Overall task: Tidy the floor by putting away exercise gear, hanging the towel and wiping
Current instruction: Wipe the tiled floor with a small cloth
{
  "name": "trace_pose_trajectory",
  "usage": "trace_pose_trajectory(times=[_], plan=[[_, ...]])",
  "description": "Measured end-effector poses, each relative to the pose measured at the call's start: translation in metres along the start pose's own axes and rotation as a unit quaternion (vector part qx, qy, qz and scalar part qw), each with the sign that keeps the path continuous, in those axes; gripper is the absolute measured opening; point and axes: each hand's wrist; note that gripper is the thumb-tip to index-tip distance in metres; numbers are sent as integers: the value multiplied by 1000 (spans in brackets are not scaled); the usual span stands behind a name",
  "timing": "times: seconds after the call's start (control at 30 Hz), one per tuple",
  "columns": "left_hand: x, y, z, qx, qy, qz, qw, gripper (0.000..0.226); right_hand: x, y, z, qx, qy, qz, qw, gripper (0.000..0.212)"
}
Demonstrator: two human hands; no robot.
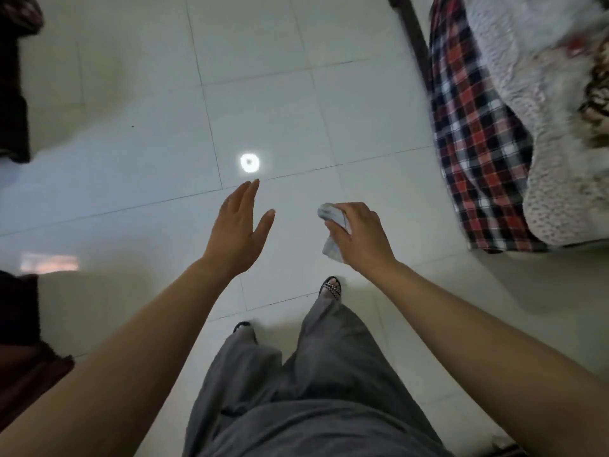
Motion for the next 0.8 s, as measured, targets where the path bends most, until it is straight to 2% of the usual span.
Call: trace_pose_trajectory(times=[0.13,0.47,0.6,0.8], plan=[[-17,-26,-6,20,74,11,997,60,-28,-4,20,-1,15,-28,1000,41],[-53,-44,0,3,204,80,976,59,-130,2,58,58,87,-219,970,28],[-61,-32,-25,21,250,113,961,59,-172,-12,56,72,132,-286,946,24],[-79,0,-93,61,349,155,922,58,-240,-29,43,80,167,-356,916,23]])
Point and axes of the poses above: each hand's wrist, its own x-axis towards the middle knuckle, its own y-axis out of the palm, z = x × y, and after that the axes turned 3 degrees about -y, right-handed
